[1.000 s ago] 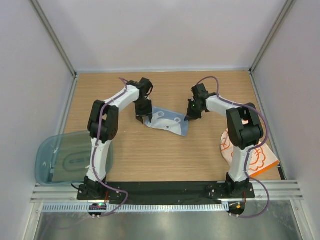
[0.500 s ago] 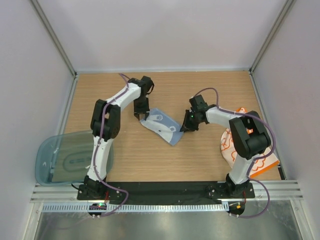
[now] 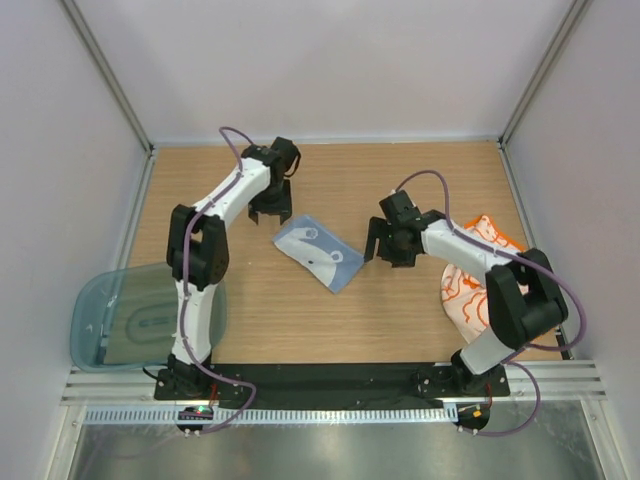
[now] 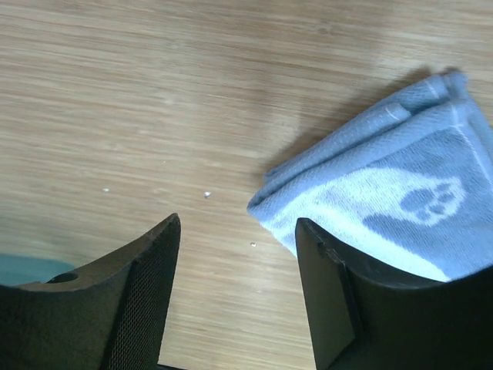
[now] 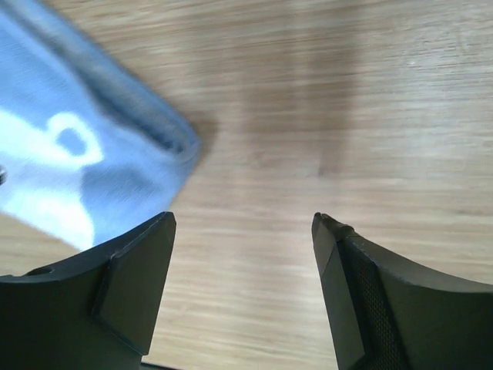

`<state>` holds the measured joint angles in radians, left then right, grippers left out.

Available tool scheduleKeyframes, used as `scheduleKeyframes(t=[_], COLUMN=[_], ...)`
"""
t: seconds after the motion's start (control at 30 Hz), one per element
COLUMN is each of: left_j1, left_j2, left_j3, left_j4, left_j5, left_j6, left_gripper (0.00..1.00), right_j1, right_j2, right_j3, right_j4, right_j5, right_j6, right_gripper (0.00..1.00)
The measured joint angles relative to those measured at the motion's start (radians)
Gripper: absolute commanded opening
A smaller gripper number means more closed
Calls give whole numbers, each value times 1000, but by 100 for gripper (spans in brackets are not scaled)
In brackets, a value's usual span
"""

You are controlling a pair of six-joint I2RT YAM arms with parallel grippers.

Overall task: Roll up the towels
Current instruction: Fold the towel

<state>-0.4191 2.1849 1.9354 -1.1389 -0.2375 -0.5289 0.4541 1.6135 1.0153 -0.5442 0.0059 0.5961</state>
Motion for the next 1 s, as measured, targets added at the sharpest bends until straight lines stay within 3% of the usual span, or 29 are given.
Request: scheduleKeyframes(t=[0.07,0.1,0.13,0.17,0.2,0.3,0.63,1.0], left_j1=[0,-1,-3,-5,-9,-25,-63,-60], left_j2=[-45,-65,-92,-122,-151,-190,-11,132], left_j3=[-2,-5,-20,-40,-63,-98,-42,11], left_j4=[0,2,16,27,37,54,84,115], left_j5=[-14,-17,-20,-21,-15,9,153,196], left_j6=[2,5,8,11,14,21,35,-34], left_gripper=[58,54,47,46,45,43,42,43], right_j1=[26,39,50,58,64,66,66,26], right_j2=[-64,-98,-131,-160,-180,-196,33,190], right_j3=[0,0,0,0,0,0,-12,-93], right_j4=[-10,-9,-4,5,19,72,293,418], right_j5=[10,10,1,-25,-48,-137,-421,-470], right_j6=[-8,-14,-21,-22,-19,-12,39,64], right_gripper=[75,62,54,47,34,17,8,3])
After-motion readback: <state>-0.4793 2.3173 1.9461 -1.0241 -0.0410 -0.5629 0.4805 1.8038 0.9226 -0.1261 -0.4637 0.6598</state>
